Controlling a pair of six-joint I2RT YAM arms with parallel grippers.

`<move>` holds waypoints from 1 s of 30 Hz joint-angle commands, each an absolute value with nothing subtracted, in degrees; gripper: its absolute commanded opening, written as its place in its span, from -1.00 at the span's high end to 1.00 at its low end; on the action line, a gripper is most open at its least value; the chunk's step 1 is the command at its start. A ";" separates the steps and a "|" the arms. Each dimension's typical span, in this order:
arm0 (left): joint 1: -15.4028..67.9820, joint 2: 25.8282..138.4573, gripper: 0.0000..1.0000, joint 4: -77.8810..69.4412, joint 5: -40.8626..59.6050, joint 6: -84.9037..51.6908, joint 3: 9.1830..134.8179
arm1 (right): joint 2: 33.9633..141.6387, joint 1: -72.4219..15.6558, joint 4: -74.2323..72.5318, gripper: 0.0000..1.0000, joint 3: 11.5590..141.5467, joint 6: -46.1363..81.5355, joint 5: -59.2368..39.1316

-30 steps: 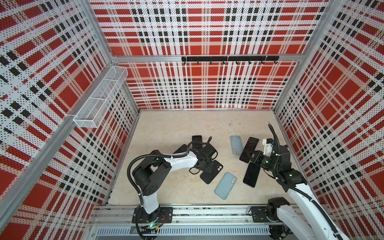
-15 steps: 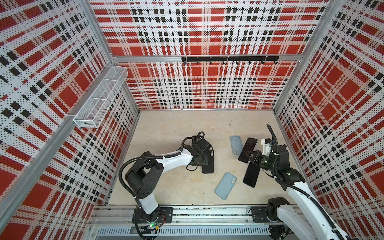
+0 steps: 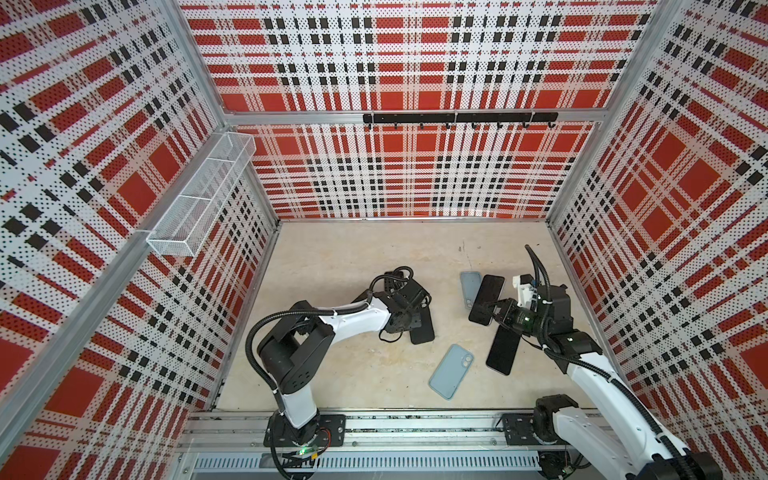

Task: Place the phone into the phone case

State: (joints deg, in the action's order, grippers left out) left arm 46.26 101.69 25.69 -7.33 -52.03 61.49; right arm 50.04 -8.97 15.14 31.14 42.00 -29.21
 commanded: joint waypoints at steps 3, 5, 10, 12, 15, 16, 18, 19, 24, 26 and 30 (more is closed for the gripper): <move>46.34 104.12 1.00 23.68 -7.55 -51.86 64.60 | 50.02 -8.96 10.11 1.00 32.42 42.12 -30.86; 46.23 104.74 0.99 23.63 -6.94 -50.80 65.03 | 50.34 -8.99 10.16 1.00 32.52 42.11 -30.92; 46.24 106.15 0.99 23.00 -5.00 -46.61 65.91 | 51.71 -8.96 9.86 1.00 32.74 42.00 -31.19; 46.24 106.70 0.99 22.94 -4.27 -44.73 66.24 | 52.42 -8.95 9.76 1.00 33.04 41.90 -31.50; 46.06 107.38 0.97 23.81 -3.94 -43.14 66.69 | 53.34 -8.96 9.58 1.00 33.56 41.57 -32.34; 45.88 107.55 0.96 23.99 -3.74 -42.69 66.86 | 53.57 -8.97 9.67 1.00 33.66 41.41 -32.50; 45.63 107.75 0.90 24.38 -3.73 -42.20 67.06 | 53.85 -8.94 9.84 1.00 33.74 41.17 -32.83; 45.53 107.71 0.88 24.36 -3.90 -42.27 67.06 | 53.88 -8.99 9.93 1.00 33.75 41.20 -32.79; 44.75 107.02 0.75 23.65 -3.73 -42.19 67.18 | 54.23 -8.96 9.94 1.00 33.40 41.19 -33.50; 44.32 106.25 0.68 23.58 -3.93 -42.07 67.25 | 54.31 -8.97 10.02 1.00 33.45 41.14 -33.90; 42.75 102.48 0.44 22.93 -4.07 -41.99 66.40 | 55.65 -9.58 10.36 1.00 34.21 40.76 -35.38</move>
